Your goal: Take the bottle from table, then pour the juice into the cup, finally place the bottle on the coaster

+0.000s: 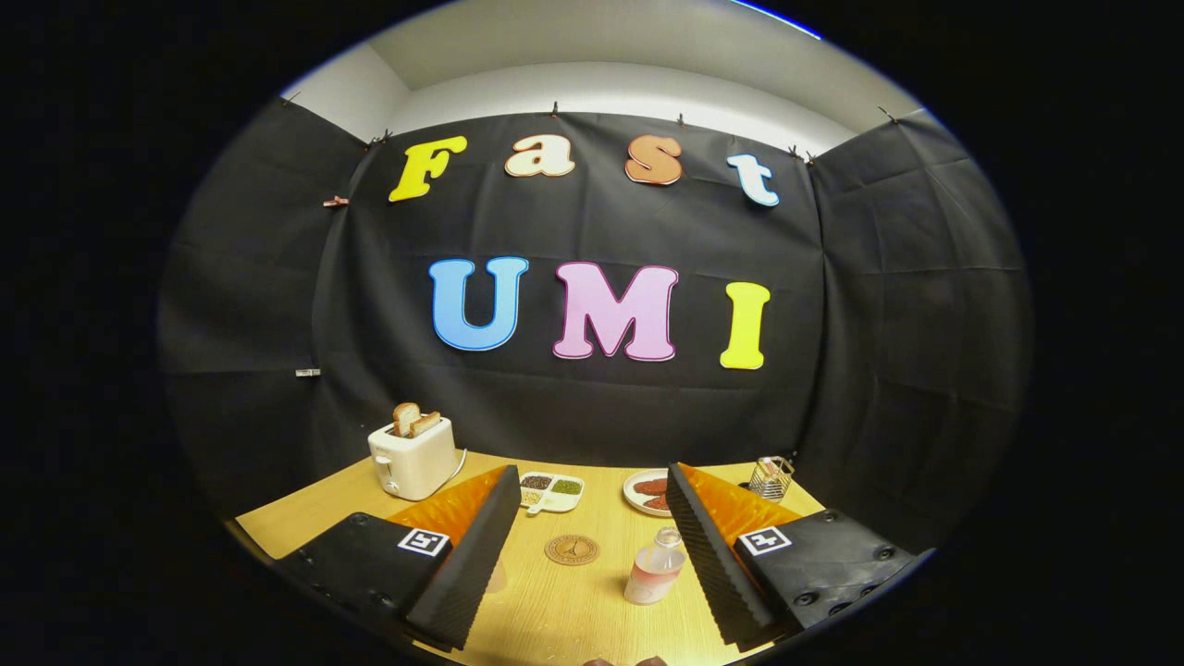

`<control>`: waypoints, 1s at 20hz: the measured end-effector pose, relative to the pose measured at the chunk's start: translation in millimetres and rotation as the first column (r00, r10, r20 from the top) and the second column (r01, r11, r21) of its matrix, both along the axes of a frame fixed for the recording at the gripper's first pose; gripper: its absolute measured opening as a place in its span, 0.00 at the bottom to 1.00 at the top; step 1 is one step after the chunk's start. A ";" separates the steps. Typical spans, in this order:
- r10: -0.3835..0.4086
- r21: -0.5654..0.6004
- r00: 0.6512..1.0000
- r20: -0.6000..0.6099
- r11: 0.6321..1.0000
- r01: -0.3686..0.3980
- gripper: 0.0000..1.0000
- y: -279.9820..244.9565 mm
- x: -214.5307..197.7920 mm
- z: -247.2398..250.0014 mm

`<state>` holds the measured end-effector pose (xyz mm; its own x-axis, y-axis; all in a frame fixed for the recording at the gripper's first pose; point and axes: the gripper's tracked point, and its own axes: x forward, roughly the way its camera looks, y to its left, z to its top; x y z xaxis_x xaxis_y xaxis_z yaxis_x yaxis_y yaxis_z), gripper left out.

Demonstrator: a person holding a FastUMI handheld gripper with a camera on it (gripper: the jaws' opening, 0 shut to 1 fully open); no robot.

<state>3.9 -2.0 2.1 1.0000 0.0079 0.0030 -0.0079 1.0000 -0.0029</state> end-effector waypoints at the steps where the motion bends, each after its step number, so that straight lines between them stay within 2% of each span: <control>1: 0.001 -0.007 1.000 0.002 1.000 -0.001 0.97 -0.9 -0.5 -1.2; 20: -0.020 0.022 0.999 -0.045 1.000 0.021 0.97 -37.2 8.8 -35.8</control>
<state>12.7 -39.2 -33.8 0.9990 -0.0121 -0.0420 0.0129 0.9997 0.0197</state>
